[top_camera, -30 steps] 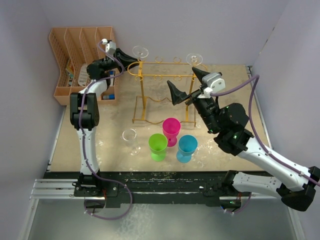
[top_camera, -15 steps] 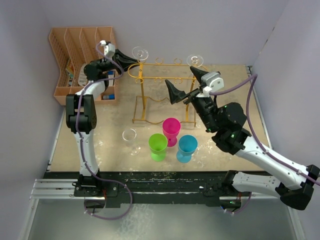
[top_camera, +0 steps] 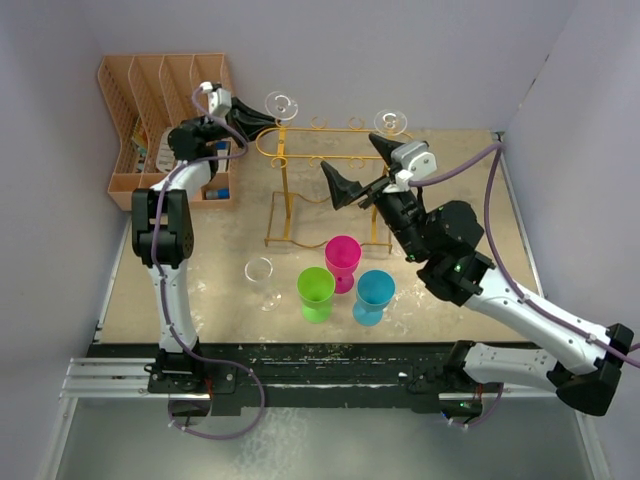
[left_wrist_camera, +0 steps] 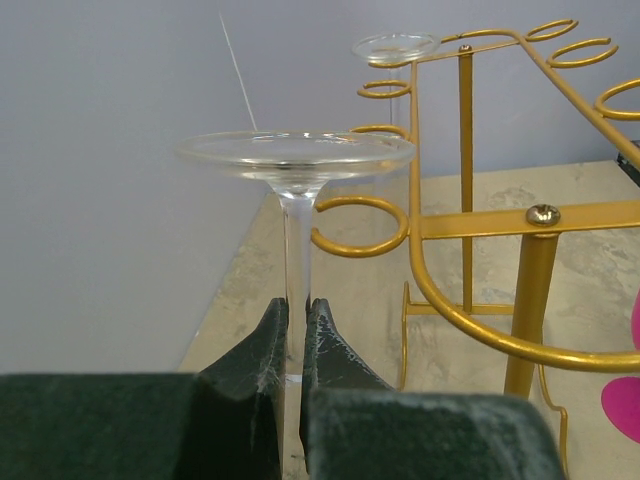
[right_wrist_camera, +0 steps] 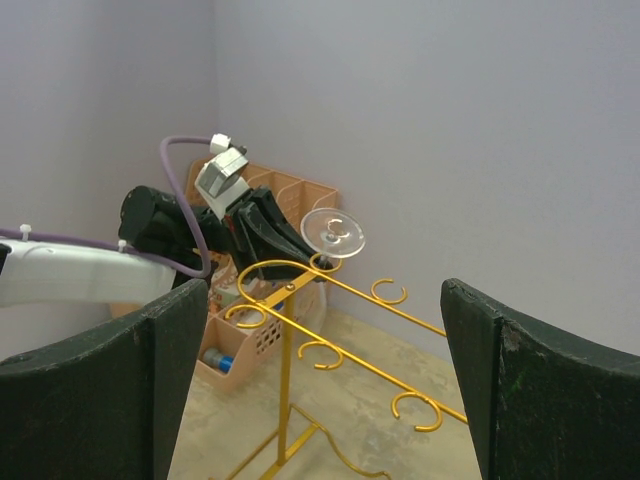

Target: Place the wine glass upside down on the wine glass rack

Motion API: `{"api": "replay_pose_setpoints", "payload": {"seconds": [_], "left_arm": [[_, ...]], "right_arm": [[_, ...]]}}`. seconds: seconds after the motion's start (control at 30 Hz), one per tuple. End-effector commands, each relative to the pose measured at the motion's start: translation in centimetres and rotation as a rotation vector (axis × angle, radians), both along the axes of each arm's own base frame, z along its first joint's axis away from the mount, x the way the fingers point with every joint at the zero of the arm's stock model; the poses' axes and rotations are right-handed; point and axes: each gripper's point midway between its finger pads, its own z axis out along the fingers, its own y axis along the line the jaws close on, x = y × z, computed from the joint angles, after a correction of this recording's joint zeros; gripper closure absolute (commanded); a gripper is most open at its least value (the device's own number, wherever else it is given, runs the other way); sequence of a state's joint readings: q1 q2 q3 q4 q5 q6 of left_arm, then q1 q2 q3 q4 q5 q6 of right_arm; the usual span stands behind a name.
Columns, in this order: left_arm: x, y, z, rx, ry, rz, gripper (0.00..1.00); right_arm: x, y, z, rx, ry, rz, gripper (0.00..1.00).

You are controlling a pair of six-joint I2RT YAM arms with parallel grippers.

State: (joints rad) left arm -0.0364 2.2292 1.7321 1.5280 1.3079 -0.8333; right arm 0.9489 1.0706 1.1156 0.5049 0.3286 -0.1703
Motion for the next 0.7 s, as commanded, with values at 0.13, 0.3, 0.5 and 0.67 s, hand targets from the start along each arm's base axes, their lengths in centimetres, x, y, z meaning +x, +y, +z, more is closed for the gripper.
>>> {"api": "replay_pose_setpoints", "payload": {"seconds": [0.13,0.3,0.5,0.67], "left_arm": [[-1.0,-0.9,3.2,-0.017,-0.216,-0.011,1.00],[-1.1,-1.3,2.9,-0.005,-0.223,-0.021,1.00],[-1.3,-1.6,2.0,0.000,-0.236,-0.017,1.00],[-1.6,-1.6,2.5,-0.009,-0.244,-0.011,1.00]], "right_arm": [[-0.2,0.3,2.6,0.049,-0.038,0.017,0.00],[0.0,0.9,2.5,0.046,-0.031,0.024,0.00],[0.0,0.6,2.8,0.067,-0.037,0.025,0.00],[0.3,0.2,2.7,0.073,-0.033,0.014,0.00]]}}
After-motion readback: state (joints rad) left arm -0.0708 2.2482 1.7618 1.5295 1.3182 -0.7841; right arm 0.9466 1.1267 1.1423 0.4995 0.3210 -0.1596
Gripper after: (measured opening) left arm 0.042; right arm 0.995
